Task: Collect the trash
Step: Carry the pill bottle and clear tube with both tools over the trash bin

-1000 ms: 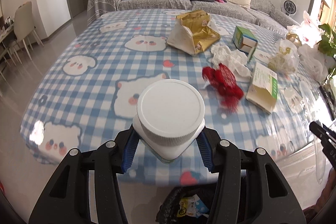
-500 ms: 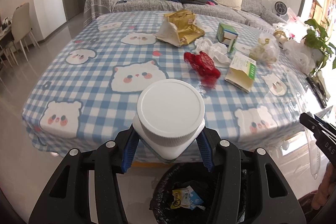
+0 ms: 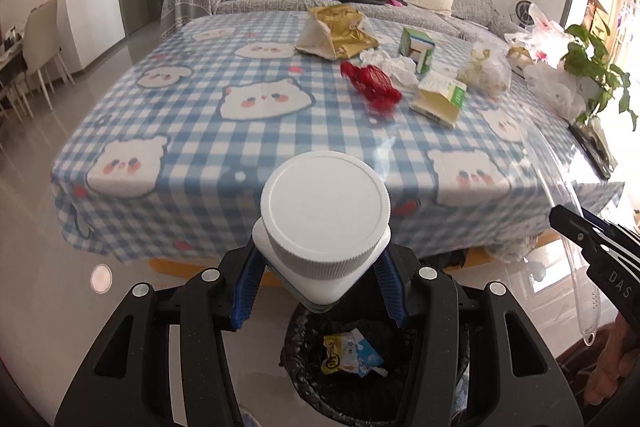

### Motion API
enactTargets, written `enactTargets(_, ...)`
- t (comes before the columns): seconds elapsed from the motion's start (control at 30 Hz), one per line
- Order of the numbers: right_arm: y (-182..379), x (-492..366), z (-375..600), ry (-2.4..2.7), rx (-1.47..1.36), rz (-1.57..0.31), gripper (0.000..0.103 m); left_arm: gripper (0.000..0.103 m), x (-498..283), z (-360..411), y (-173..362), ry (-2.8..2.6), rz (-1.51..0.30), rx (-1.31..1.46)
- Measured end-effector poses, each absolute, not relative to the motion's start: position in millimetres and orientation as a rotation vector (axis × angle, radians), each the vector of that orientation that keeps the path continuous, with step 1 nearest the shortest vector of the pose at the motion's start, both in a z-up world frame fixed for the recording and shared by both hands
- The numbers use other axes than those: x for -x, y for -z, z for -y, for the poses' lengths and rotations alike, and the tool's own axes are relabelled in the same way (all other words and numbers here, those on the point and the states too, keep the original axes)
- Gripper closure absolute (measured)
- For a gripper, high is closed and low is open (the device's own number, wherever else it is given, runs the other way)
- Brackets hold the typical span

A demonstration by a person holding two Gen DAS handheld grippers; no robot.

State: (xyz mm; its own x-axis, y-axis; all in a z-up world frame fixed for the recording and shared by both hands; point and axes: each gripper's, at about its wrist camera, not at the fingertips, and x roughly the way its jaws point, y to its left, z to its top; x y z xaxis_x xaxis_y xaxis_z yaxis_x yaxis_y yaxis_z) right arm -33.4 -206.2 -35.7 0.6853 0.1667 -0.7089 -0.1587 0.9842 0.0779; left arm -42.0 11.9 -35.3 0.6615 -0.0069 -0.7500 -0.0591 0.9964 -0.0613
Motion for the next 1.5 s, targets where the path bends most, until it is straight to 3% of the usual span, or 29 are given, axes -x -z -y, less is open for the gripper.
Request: enactTargets(1.5,185,27,174,-0.177,0.029,-1.084,0.078,0.053,66,14,172,-0.009,-1.04,0.005)
